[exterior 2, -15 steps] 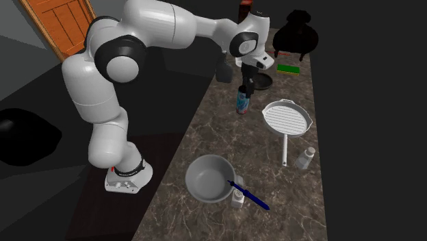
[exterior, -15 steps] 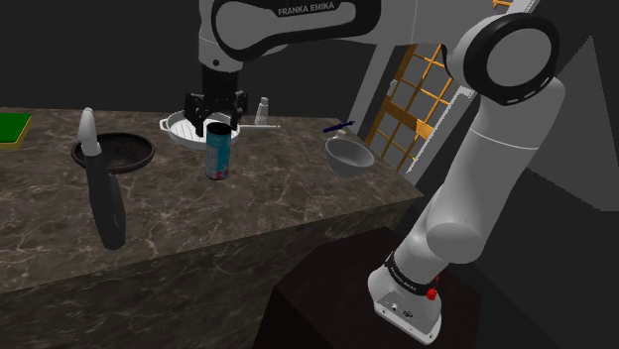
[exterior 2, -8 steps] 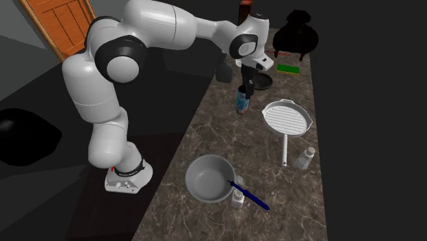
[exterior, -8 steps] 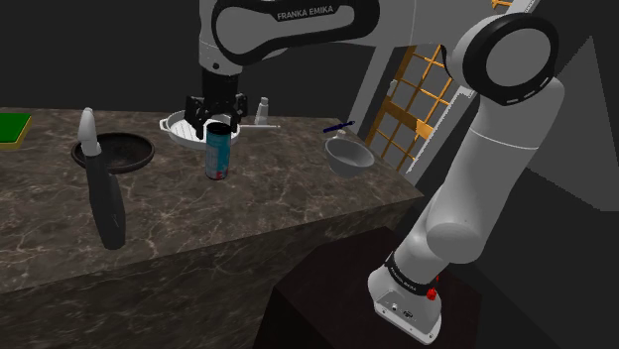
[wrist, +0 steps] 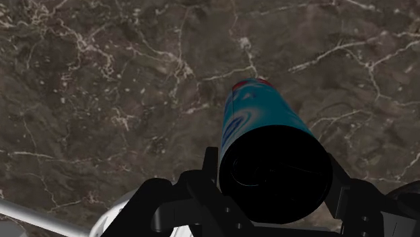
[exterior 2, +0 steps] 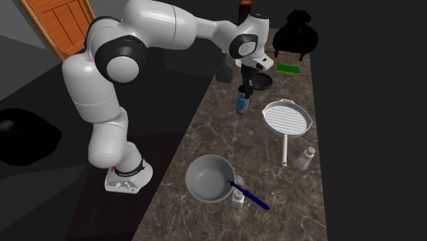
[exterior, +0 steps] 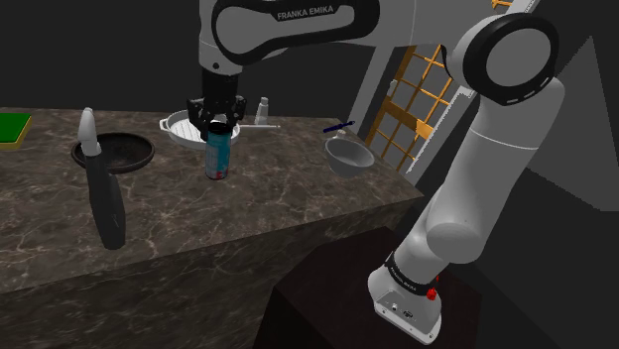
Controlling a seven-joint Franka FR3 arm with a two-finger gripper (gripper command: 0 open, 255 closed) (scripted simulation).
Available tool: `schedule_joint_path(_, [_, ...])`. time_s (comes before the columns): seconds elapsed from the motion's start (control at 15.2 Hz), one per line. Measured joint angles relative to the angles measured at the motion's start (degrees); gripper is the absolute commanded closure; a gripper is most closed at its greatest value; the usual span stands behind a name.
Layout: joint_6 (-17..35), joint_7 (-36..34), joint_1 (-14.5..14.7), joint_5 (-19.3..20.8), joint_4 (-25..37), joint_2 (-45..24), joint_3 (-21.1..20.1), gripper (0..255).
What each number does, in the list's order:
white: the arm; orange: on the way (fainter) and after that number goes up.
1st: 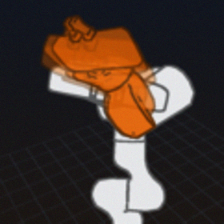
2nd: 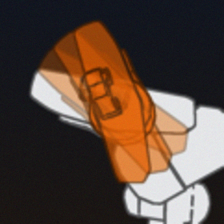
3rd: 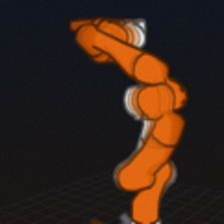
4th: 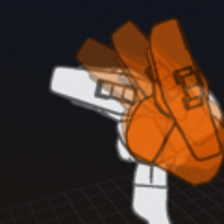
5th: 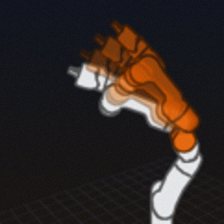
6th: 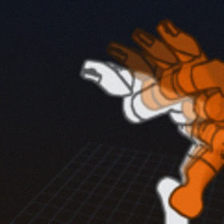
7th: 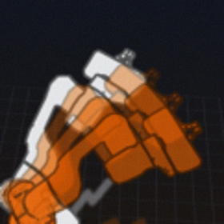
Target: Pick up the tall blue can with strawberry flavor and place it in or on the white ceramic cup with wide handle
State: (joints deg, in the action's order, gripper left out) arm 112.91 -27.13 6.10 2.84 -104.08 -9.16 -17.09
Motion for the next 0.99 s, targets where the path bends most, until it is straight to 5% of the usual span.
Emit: schedule_joint_path(0.99, [-8.0, 0.3, 0.0, -0.5, 6.6, 1.4, -0.1, 255])
